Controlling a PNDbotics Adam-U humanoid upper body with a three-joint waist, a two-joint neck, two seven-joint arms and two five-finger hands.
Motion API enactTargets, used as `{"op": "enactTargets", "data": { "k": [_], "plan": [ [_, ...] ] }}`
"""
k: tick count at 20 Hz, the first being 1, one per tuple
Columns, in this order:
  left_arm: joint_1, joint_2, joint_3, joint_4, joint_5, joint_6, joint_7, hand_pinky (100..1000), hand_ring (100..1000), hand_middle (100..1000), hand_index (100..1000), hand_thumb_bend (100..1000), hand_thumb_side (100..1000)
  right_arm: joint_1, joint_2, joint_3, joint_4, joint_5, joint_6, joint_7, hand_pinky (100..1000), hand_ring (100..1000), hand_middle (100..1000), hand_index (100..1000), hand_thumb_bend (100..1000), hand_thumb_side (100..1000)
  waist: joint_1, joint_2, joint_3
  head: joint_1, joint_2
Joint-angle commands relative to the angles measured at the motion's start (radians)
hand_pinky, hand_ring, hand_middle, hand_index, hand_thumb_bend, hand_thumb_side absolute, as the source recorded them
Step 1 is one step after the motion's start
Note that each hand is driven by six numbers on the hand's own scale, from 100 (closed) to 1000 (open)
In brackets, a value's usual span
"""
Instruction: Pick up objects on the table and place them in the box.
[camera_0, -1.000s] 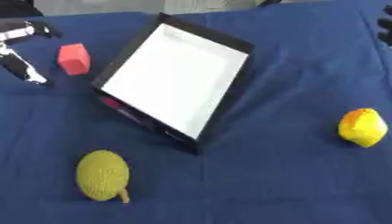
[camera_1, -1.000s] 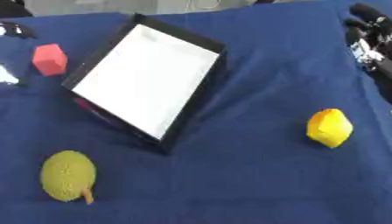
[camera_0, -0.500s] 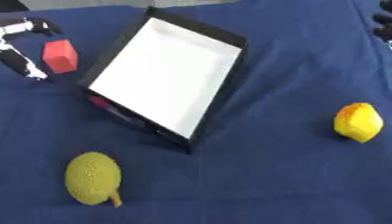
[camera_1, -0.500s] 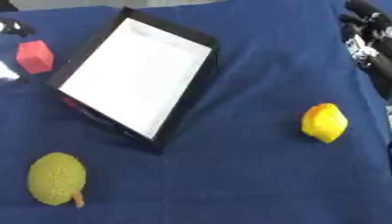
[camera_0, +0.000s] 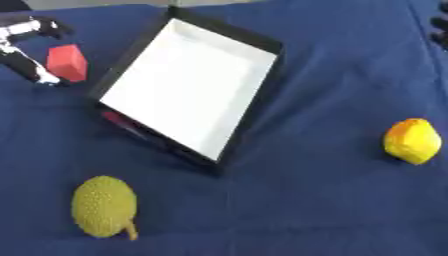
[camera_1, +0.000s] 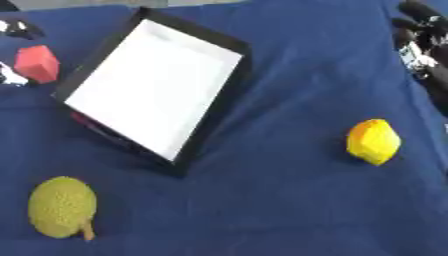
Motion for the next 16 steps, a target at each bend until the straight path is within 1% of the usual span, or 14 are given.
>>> {"op": "enactTargets", "data": {
  "k": [1,3,7,13,16],
  "plan": [
    [-0.029,0.034,0.010,-0.024,0.001,0.015,0.012,994,910,914,910,611,100,-0.014,-0.027,-0.001,-0.008,0.004,-0.006,0.005,1000,1000,1000,968,100,470,-0.001,-0.004,-0.001,0.003,-0.018],
    [-0.030,0.035,0.009,-0.026,-0.006,0.018,0.019,995,912,917,909,620,100,-0.014,-0.028,0.000,-0.006,0.005,-0.008,0.007,1000,1000,1000,968,100,470,-0.001,-0.002,-0.001,0.007,-0.023],
    [-0.029,0.035,0.009,-0.023,-0.019,0.015,0.025,992,913,918,903,611,100,-0.016,-0.028,0.001,-0.004,0.006,-0.011,0.009,1000,1000,1000,968,100,470,-0.001,0.003,-0.003,0.013,-0.031],
    [-0.026,0.033,0.011,-0.009,-0.033,0.001,0.009,971,899,900,875,586,100,-0.020,-0.027,0.002,-0.003,0.006,-0.012,0.009,1000,1000,1000,968,100,470,-0.002,0.007,-0.007,0.013,-0.040],
    [-0.023,0.033,0.008,-0.003,-0.046,-0.008,-0.007,964,894,894,869,587,100,-0.022,-0.026,0.001,-0.004,0.005,-0.012,0.009,1000,1000,1000,968,100,470,-0.002,0.008,-0.009,0.012,-0.041]
  ]
}}
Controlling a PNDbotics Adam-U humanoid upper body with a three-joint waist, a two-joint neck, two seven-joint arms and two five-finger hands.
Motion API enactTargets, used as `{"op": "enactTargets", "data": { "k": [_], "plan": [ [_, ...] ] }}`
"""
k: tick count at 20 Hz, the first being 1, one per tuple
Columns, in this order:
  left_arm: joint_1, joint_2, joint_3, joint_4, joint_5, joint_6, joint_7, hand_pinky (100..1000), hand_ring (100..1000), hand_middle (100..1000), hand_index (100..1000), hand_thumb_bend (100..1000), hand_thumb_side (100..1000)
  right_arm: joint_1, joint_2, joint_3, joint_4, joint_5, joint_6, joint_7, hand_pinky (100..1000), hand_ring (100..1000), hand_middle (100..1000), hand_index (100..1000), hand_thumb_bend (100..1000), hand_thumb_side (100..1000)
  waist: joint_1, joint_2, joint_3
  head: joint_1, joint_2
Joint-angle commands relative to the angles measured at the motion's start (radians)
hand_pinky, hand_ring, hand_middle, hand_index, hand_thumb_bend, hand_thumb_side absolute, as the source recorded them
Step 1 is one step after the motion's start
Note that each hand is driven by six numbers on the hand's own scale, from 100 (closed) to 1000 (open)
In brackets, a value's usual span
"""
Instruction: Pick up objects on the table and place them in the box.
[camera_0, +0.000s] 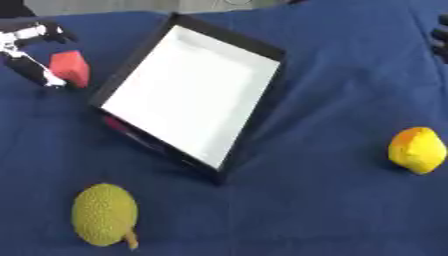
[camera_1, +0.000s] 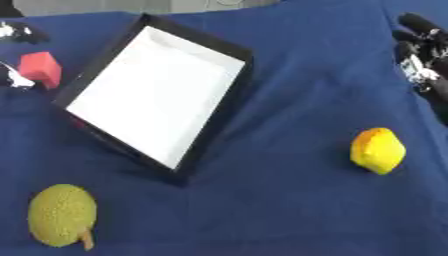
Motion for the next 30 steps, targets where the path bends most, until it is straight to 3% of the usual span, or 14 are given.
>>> {"op": "enactTargets", "data": {
  "k": [1,10,15,18,23,30],
  "plan": [
    [-0.017,0.033,0.007,-0.002,-0.016,-0.010,-0.017,963,893,893,868,585,100,-0.014,-0.025,-0.005,-0.008,0.003,-0.002,-0.001,1000,1000,1000,968,100,470,-0.002,-0.003,0.000,0.002,-0.016],
    [-0.008,0.037,0.012,0.014,-0.047,-0.006,-0.003,933,865,871,856,575,100,-0.018,-0.024,0.000,-0.008,0.001,-0.002,0.004,1000,1000,1000,967,100,470,-0.002,0.001,-0.002,0.001,-0.018],
    [-0.004,0.039,0.013,0.016,-0.059,0.008,0.021,872,802,854,849,538,100,-0.018,-0.025,0.002,-0.006,0.002,-0.004,0.007,1000,1000,1000,966,100,470,-0.003,0.003,-0.002,-0.001,-0.017],
    [-0.005,0.038,0.014,0.015,-0.061,0.019,0.038,844,773,816,837,508,100,-0.019,-0.025,0.004,-0.005,0.002,-0.004,0.008,1000,1000,1000,966,100,470,-0.003,0.004,-0.001,-0.001,-0.016],
    [-0.008,0.035,0.015,0.013,-0.042,0.047,0.066,791,717,734,782,372,100,-0.018,-0.026,0.005,-0.003,0.004,-0.006,0.008,1000,1000,1000,965,100,470,-0.003,0.005,-0.001,-0.003,-0.012],
    [-0.010,0.039,0.008,0.007,-0.049,0.053,0.083,714,610,616,680,420,100,-0.019,-0.025,0.005,-0.003,0.003,-0.004,0.006,1000,1000,1000,965,100,470,-0.002,0.003,0.000,-0.005,-0.011]
  ]
}}
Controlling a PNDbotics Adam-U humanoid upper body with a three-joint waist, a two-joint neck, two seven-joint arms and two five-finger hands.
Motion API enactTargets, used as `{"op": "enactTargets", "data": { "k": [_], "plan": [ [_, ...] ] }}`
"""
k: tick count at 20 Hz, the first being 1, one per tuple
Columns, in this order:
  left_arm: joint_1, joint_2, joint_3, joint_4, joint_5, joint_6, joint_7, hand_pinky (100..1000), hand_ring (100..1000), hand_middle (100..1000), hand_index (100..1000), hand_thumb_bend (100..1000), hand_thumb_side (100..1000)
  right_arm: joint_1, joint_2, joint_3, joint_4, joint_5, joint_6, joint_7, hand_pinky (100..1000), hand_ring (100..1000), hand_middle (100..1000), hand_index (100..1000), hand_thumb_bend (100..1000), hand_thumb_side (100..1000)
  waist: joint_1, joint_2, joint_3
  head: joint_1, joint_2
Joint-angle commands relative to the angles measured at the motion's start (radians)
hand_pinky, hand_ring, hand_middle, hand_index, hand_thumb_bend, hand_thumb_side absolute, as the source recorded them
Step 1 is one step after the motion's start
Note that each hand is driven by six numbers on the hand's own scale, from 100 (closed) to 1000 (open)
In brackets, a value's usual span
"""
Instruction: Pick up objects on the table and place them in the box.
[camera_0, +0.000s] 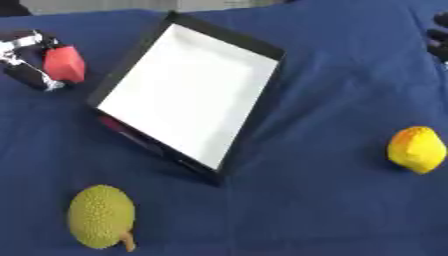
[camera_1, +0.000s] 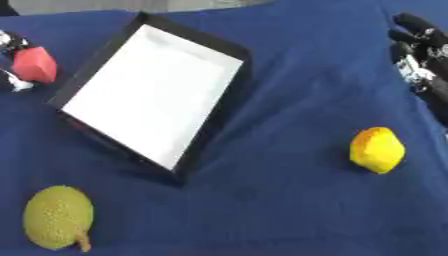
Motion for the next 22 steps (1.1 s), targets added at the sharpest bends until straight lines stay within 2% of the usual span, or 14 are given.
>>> {"op": "enactTargets", "data": {
  "k": [1,7,11,13,17,22],
  "plan": [
    [-0.018,0.038,0.003,-0.015,-0.012,-0.005,0.010,709,598,603,666,419,100,-0.013,-0.025,-0.002,-0.009,0.002,0.001,-0.002,1000,1000,1000,965,100,470,-0.002,-0.007,0.001,-0.003,-0.010],
    [-0.025,0.039,0.003,-0.016,-0.011,-0.024,0.000,691,536,534,585,411,100,-0.008,-0.026,-0.001,-0.007,0.005,0.002,-0.001,1000,1000,1000,964,100,470,-0.001,-0.014,0.006,-0.006,0.002],
    [-0.030,0.041,0.009,-0.035,0.008,-0.019,0.020,647,474,468,504,431,100,-0.004,-0.026,-0.001,-0.005,0.006,0.004,0.000,1000,1000,1000,965,100,470,0.001,-0.022,0.009,-0.011,0.010],
    [-0.031,0.040,0.011,-0.059,0.019,-0.021,0.041,629,452,444,476,406,100,-0.002,-0.024,-0.001,-0.005,0.005,0.006,-0.001,1000,1000,1000,965,100,470,0.002,-0.027,0.011,-0.019,0.014],
    [-0.036,0.031,0.017,-0.139,0.113,-0.032,0.029,613,417,410,440,321,100,0.003,-0.021,-0.002,-0.007,0.004,0.011,-0.001,1000,1000,1000,965,100,470,0.004,-0.039,0.015,-0.034,0.022],
    [-0.055,0.032,-0.004,-0.290,0.282,-0.034,-0.039,605,401,395,423,290,100,0.015,-0.022,-0.001,-0.008,0.005,0.018,-0.001,1000,1000,1000,965,100,470,0.013,-0.058,0.025,-0.047,0.039]
  ]
}}
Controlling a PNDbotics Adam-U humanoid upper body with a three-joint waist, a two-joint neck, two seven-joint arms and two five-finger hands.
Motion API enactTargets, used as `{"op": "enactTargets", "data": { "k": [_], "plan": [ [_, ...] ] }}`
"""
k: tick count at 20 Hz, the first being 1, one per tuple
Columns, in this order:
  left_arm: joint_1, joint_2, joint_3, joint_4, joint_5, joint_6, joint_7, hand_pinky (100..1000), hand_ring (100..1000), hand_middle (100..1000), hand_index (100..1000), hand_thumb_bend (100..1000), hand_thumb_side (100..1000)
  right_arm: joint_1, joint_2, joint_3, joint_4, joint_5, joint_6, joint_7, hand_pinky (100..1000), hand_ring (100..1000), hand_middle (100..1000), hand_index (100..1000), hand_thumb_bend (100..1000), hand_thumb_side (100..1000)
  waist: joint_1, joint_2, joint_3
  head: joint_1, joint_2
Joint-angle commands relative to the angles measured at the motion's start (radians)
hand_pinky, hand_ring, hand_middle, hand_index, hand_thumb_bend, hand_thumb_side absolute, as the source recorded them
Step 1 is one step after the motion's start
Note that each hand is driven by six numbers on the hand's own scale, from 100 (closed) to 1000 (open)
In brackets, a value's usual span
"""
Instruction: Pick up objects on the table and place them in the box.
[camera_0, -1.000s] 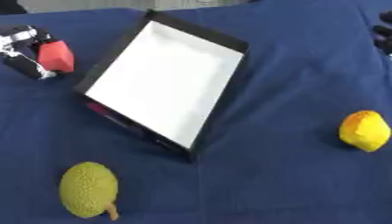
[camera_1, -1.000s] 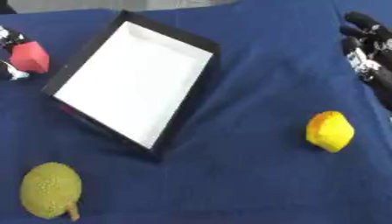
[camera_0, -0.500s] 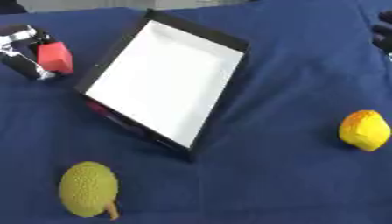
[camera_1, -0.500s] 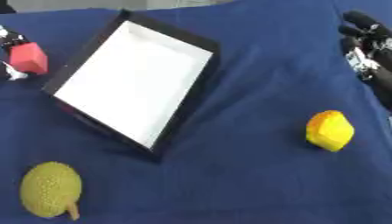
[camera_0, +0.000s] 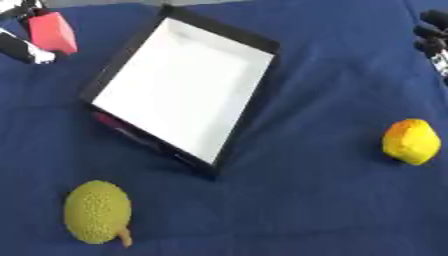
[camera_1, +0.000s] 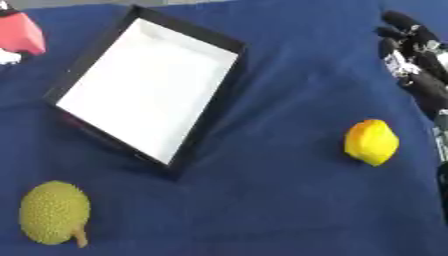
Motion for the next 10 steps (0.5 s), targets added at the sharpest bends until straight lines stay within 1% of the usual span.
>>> {"op": "enactTargets", "data": {
  "k": [1,4,5,6,10],
  "plan": [
    [-0.032,0.032,-0.016,-0.111,0.104,0.000,-0.043,607,401,394,423,297,100,-0.004,-0.023,-0.002,-0.013,0.005,0.006,-0.001,1000,1000,1000,965,100,470,0.013,-0.053,0.004,-0.008,0.013],
    [-0.047,0.026,-0.049,-0.193,0.170,-0.004,-0.077,608,404,396,424,349,100,0.002,-0.023,-0.004,-0.014,0.004,0.011,-0.004,1000,1000,1000,965,100,470,0.019,-0.066,0.008,-0.009,0.021],
    [-0.050,0.023,-0.060,-0.216,0.185,-0.006,-0.084,608,404,396,424,349,100,0.003,-0.024,-0.004,-0.015,0.003,0.012,-0.005,1000,1000,1000,965,100,470,0.020,-0.069,0.009,-0.009,0.023],
    [-0.056,0.015,-0.073,-0.241,0.201,-0.014,-0.092,608,405,398,425,366,100,0.004,-0.023,-0.005,-0.015,0.002,0.014,-0.007,1000,1000,1000,965,100,470,0.022,-0.073,0.009,-0.009,0.026],
    [-0.088,-0.033,-0.121,-0.351,0.279,-0.036,-0.120,607,404,396,423,386,100,0.006,-0.021,-0.007,-0.019,-0.001,0.024,-0.015,1000,1000,1000,965,100,470,0.025,-0.084,0.010,-0.009,0.034]
  ]
}}
